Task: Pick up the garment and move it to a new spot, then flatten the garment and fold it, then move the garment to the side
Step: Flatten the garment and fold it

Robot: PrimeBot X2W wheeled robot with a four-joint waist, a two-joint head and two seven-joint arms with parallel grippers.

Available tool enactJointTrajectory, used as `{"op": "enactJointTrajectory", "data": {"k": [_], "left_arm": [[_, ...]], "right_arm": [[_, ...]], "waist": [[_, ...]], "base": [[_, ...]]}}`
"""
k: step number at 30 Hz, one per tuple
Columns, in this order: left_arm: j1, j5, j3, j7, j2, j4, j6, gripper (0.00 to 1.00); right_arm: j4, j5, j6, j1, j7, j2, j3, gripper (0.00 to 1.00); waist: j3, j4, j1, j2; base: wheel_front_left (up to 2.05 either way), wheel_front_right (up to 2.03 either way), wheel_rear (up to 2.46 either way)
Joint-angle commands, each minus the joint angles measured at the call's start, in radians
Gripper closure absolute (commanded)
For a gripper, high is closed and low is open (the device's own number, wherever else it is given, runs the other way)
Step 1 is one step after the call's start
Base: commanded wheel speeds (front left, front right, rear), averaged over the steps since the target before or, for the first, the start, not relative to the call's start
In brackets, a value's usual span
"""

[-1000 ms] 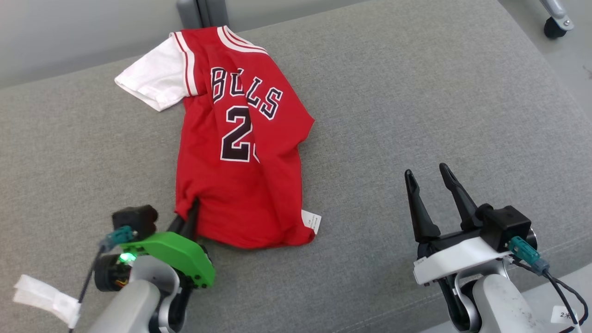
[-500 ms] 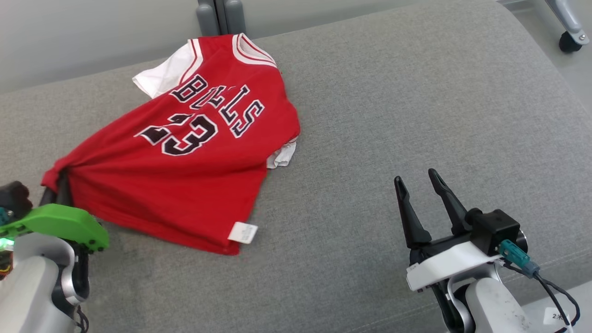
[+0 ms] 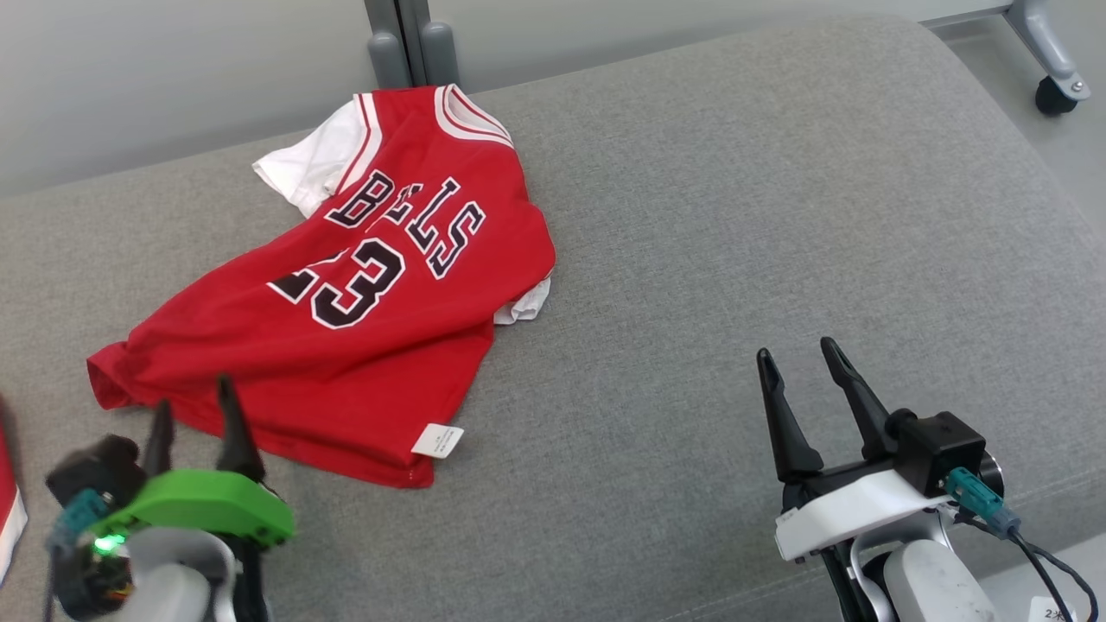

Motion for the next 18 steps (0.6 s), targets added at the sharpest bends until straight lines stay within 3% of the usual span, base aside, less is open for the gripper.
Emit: {"op": "enactJointTrajectory", "data": {"k": [1, 5, 8, 10, 18], "left_arm": [[0.049, 0.007, -0.018, 0.002, -0.015, -0.046, -0.002, 0.00], [0.135, 0.016, -0.092, 0.059, -0.030, -0.187, 0.017, 0.00], [0.169, 0.011, -0.157, 0.122, -0.043, -0.244, 0.007, 0.00], [0.156, 0.050, -0.199, 0.153, -0.026, -0.238, 0.019, 0.00], [0.070, 0.110, -0.311, 0.203, -0.076, -0.116, -0.018, 0.00]], "right_arm": [[-0.006, -0.005, -0.001, 0.011, 0.000, -0.002, -0.001, 0.00], [-0.007, -0.008, -0.001, 0.007, 0.000, -0.002, 0.002, 0.00], [-0.009, -0.008, -0.001, -0.005, 0.000, -0.002, 0.006, 0.00], [-0.010, -0.005, -0.001, -0.011, 0.000, -0.001, 0.012, 0.00], [-0.008, 0.006, -0.001, -0.029, 0.000, -0.002, 0.025, 0.00]], "waist": [[-0.005, 0.010, 0.0000, 0.0000], [-0.003, 0.025, 0.0000, 0.0000], [0.000, 0.033, 0.0000, 0.0000], [0.005, 0.036, 0.0000, 0.0000], [0.026, 0.015, 0.0000, 0.0000]], "base": [[0.00, 0.00, 0.00], [0.00, 0.00, 0.00], [0.00, 0.00, 0.00], [0.00, 0.00, 0.00], [0.00, 0.00, 0.00]]}}
